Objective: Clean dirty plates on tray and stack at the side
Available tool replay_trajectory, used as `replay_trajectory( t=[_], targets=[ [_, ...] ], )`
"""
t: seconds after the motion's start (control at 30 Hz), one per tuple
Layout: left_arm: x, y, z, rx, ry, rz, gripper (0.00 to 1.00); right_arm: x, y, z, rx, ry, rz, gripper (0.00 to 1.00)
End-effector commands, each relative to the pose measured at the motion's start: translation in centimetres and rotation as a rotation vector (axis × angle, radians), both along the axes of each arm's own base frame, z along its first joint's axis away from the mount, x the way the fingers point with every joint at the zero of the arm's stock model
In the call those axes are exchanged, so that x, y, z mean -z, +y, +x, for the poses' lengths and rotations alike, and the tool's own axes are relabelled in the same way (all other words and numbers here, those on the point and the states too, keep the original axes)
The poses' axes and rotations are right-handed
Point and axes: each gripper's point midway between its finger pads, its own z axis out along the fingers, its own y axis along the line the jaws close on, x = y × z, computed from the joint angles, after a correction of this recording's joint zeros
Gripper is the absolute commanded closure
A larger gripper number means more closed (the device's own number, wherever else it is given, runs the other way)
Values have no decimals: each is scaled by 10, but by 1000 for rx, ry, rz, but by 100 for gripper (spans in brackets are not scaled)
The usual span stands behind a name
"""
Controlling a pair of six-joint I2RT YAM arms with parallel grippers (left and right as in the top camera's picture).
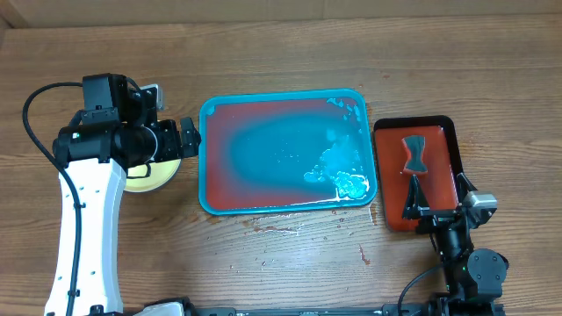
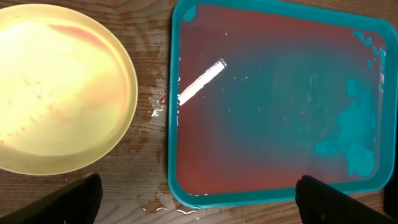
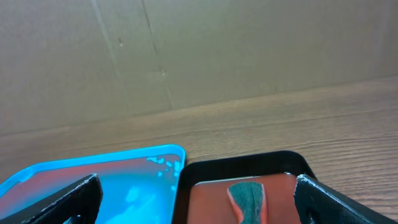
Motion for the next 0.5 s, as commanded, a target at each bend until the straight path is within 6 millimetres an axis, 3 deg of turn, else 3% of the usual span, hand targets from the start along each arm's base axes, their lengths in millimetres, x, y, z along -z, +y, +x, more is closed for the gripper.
replay_trajectory(
  t=[0.0, 0.2, 0.37, 0.47],
  targets=[
    [-2, -1, 0, 22, -12, 9, 0, 2, -2, 0, 8, -5, -1, 0],
    [-32, 13, -6, -14, -129, 101, 0, 2, -2, 0, 8, -5, -1, 0],
    [-73, 16, -8, 25, -417, 200, 0, 2, -2, 0, 8, -5, -1, 0],
    [-79, 14, -23, 12, -583, 225, 0, 2, -2, 0, 8, -5, -1, 0]
  ],
)
